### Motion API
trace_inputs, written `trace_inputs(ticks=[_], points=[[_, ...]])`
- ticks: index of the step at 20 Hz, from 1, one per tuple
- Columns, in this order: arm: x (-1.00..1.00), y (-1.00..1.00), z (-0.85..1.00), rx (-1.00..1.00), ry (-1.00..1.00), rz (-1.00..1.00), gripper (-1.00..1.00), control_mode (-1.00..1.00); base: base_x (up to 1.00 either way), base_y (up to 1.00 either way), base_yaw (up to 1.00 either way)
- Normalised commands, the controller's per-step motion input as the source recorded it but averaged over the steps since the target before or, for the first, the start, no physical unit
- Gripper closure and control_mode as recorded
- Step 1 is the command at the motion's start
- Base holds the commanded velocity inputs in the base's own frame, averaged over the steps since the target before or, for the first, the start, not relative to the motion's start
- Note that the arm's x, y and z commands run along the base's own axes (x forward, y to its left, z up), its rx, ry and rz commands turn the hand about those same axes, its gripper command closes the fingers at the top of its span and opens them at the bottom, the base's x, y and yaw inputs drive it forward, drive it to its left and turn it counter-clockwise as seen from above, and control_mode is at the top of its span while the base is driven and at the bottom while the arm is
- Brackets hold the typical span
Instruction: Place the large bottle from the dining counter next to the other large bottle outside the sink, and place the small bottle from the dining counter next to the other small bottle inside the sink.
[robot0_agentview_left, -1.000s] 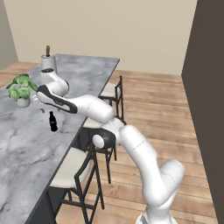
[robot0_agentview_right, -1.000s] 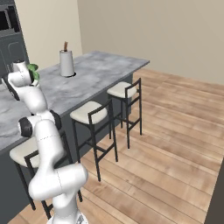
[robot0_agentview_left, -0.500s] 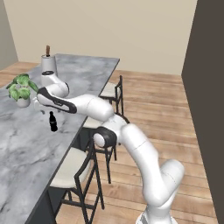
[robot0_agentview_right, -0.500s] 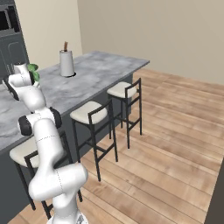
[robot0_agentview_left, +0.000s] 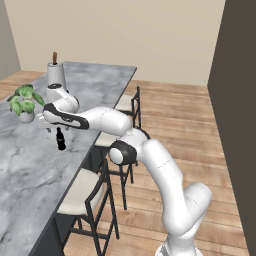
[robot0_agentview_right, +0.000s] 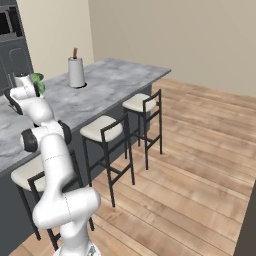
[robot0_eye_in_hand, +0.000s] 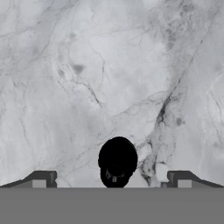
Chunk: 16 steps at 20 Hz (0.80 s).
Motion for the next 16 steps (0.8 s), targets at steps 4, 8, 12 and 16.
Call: trace_inputs(ticks=[4, 8, 12, 16], points=[[0.02, 0.04, 0.0, 0.0, 0.0, 0.0, -1.0, -1.0, 0.0, 0.0, 0.0], [0.03, 0.0, -0.03, 0.0, 0.0, 0.0, -1.0, -1.0, 0.0, 0.0, 0.0], [0.06, 0.0, -0.04, 0.0, 0.0, 0.0, -1.0, -1.0, 0.0, 0.0, 0.0], [0.11, 0.0, -0.03, 0.0, 0.0, 0.0, -1.0, -1.0, 0.0, 0.0, 0.0]])
